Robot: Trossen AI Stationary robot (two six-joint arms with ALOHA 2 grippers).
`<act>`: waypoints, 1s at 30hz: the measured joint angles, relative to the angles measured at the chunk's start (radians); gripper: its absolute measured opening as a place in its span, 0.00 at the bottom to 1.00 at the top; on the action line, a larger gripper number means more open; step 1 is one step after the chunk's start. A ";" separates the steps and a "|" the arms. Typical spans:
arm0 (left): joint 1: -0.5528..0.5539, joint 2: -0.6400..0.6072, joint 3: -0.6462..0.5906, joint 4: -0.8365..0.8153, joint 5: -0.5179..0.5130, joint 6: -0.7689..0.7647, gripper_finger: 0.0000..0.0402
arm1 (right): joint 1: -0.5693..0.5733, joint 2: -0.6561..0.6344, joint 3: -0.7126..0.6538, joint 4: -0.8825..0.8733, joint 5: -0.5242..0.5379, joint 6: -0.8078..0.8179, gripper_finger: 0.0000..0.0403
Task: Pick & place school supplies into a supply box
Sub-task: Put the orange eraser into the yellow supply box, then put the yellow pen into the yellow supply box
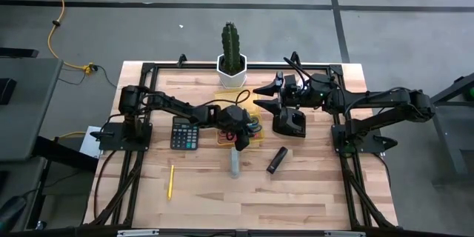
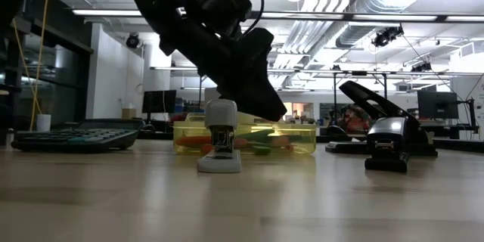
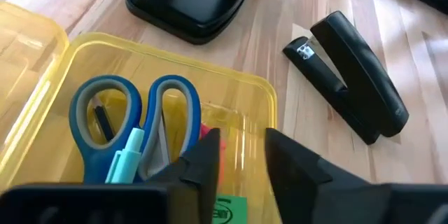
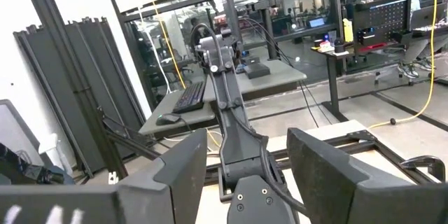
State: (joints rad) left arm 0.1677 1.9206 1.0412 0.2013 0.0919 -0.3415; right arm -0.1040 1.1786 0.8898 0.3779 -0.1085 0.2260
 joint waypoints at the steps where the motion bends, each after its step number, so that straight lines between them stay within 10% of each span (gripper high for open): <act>1: 0.000 -0.002 0.000 -0.002 0.001 -0.014 0.29 | 0.000 0.000 0.000 0.000 0.000 0.000 0.47; 9: 0.028 -0.093 0.038 -0.137 0.056 -0.011 0.50 | 0.000 0.000 0.000 0.000 0.000 0.000 0.47; 17: 0.148 -0.406 0.062 -0.450 -0.033 0.083 0.50 | 0.000 0.000 0.000 0.009 0.000 -0.007 0.47; 30: -0.002 -1.007 -0.179 -0.190 -0.218 0.073 0.46 | 0.000 0.000 0.000 0.007 -0.005 -0.007 0.47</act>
State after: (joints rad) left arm 0.1660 0.9141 0.8624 0.0118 -0.1260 -0.2682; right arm -0.1040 1.1782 0.8898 0.3847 -0.1139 0.2188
